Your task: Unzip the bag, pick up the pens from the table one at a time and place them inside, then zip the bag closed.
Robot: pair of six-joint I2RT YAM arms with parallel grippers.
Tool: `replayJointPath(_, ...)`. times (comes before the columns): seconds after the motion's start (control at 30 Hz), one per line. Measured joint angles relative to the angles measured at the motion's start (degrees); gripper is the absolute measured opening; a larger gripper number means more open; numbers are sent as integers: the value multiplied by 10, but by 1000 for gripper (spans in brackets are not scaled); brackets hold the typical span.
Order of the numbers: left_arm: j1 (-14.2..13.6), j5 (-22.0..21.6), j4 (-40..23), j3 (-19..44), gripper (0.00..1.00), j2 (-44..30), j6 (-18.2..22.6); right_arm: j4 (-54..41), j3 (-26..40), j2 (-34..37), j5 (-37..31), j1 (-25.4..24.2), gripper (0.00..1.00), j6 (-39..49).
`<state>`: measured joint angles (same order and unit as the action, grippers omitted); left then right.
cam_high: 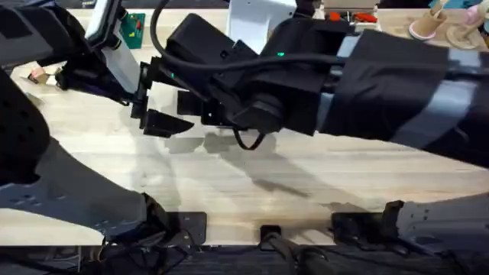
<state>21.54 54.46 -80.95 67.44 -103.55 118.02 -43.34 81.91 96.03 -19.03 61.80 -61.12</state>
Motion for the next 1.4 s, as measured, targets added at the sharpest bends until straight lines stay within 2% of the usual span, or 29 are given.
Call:
replayJointPath(0.4, 0, 0, 0, 0, 994, 0, 0, 41, 0, 39, -1, 0, 996, 0)
replayJointPath(1.17, 0, 0, 0, 0, 993, 0, 0, 87, 0, 97, -52, -15, 995, 0)
replayJointPath(1.33, 0, 0, 0, 0, 993, 0, 0, 97, 0, 113, -56, -22, 911, 0)
replayJointPath(1.4, 0, 0, 0, 0, 993, 0, 0, 100, 0, 115, -57, -24, 834, 0)
